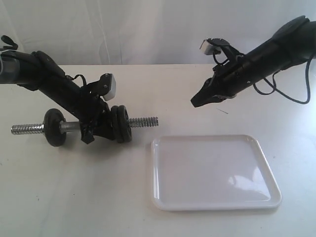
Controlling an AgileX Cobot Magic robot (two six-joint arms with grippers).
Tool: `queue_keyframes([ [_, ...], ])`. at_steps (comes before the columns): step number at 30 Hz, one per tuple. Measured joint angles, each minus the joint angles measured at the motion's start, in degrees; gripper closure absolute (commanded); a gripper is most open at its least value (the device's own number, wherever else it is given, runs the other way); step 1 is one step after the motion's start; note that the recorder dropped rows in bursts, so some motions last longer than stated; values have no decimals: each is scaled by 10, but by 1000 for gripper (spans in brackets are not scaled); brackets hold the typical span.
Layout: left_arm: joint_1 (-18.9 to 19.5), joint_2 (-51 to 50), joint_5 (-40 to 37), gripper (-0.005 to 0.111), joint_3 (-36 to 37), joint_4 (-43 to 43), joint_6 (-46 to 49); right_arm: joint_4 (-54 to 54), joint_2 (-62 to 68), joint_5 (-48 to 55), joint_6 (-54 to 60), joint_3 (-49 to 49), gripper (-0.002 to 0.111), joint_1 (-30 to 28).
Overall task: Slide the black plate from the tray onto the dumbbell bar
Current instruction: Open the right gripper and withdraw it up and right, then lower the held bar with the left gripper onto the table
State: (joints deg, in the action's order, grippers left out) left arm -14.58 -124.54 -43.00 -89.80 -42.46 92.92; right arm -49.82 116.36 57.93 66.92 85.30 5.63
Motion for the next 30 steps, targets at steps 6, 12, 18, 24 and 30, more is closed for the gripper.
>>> queue_keyframes([
  [6,0,0,-3,107,-1,4,-6,49,-16,-5,-50,0,108,0],
  [12,0,0,-6,107,-1,6,-9,115,-38,-25,-118,0,108,0],
  [18,0,0,-7,89,-1,12,-19,214,-48,-29,-205,0,108,0],
  [24,0,1,-11,77,-2,18,-20,225,-49,-27,-219,0,108,0],
  [30,0,1,-2,107,-2,18,-20,228,-50,-27,-223,0,108,0],
])
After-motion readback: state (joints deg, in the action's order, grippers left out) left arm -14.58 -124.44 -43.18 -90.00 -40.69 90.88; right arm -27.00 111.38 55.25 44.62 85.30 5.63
